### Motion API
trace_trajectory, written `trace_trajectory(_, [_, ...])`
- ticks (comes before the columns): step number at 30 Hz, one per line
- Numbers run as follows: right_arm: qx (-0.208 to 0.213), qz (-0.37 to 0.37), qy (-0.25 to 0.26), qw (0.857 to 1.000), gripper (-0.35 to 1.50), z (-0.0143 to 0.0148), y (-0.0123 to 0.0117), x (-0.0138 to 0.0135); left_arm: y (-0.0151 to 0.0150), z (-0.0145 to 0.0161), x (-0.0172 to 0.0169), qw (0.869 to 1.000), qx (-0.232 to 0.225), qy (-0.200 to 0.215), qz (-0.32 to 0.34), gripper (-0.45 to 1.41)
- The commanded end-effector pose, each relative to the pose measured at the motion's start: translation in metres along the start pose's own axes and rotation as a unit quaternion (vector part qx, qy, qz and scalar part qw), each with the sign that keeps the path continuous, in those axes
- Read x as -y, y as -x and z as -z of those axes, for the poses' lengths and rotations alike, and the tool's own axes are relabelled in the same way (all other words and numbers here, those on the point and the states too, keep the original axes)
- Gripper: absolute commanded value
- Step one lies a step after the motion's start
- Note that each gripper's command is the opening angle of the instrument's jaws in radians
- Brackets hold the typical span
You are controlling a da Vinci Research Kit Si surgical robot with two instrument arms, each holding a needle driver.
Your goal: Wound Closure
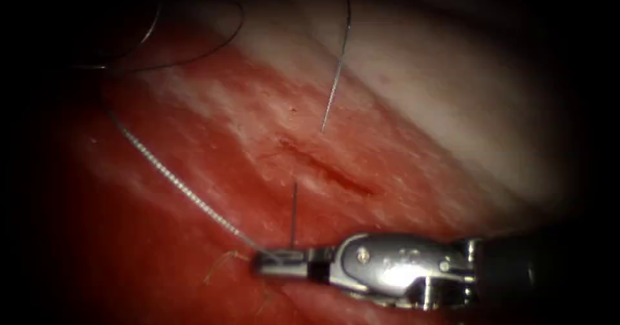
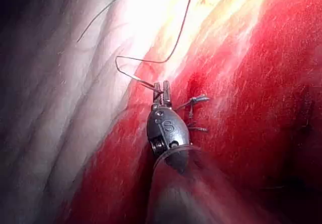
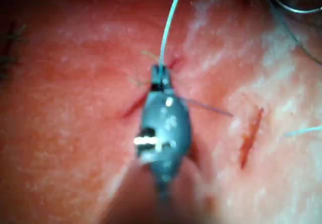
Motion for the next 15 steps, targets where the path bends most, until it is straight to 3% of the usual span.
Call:
trace_trajectory(1, [-0.001,0.000,-0.006,1.000,-0.35,-0.0010,0.0000,0.0018,0.0005,-0.0008,0.0000,1.000,-0.001,0.001,0.000,-0.45])
trace_trajectory(7, [-0.002,0.002,-0.014,1.000,-0.35,-0.0011,-0.0011,0.0038,0.0004,-0.0016,-0.0005,1.000,-0.003,0.005,0.000,-0.45])
trace_trajectory(8, [-0.002,0.001,-0.014,1.000,-0.18,-0.0011,-0.0012,0.0036,0.0005,-0.0018,-0.0006,1.000,-0.002,0.006,0.000,-0.45])
trace_trajectory(10, [-0.010,0.005,-0.008,1.000,0.47,-0.0008,-0.0012,0.0027,0.0005,-0.0020,-0.0007,1.000,-0.001,0.007,0.000,-0.45])
trace_trajectory(12, [-0.018,0.014,0.004,1.000,0.91,-0.0006,-0.0011,0.0017,0.0005,-0.0022,-0.0008,1.000,-0.002,0.008,-0.001,-0.45])
trace_trajectory(13, [-0.022,0.021,0.011,0.999,1.06,-0.0004,-0.0009,0.0009,0.0005,-0.0022,-0.0009,1.000,-0.002,0.009,-0.001,-0.45])
trace_trajectory(15, [-0.027,0.025,0.018,0.999,1.13,-0.0001,-0.0007,-0.0005,0.0006,-0.0022,-0.0010,1.000,-0.001,0.009,0.001,-0.45])
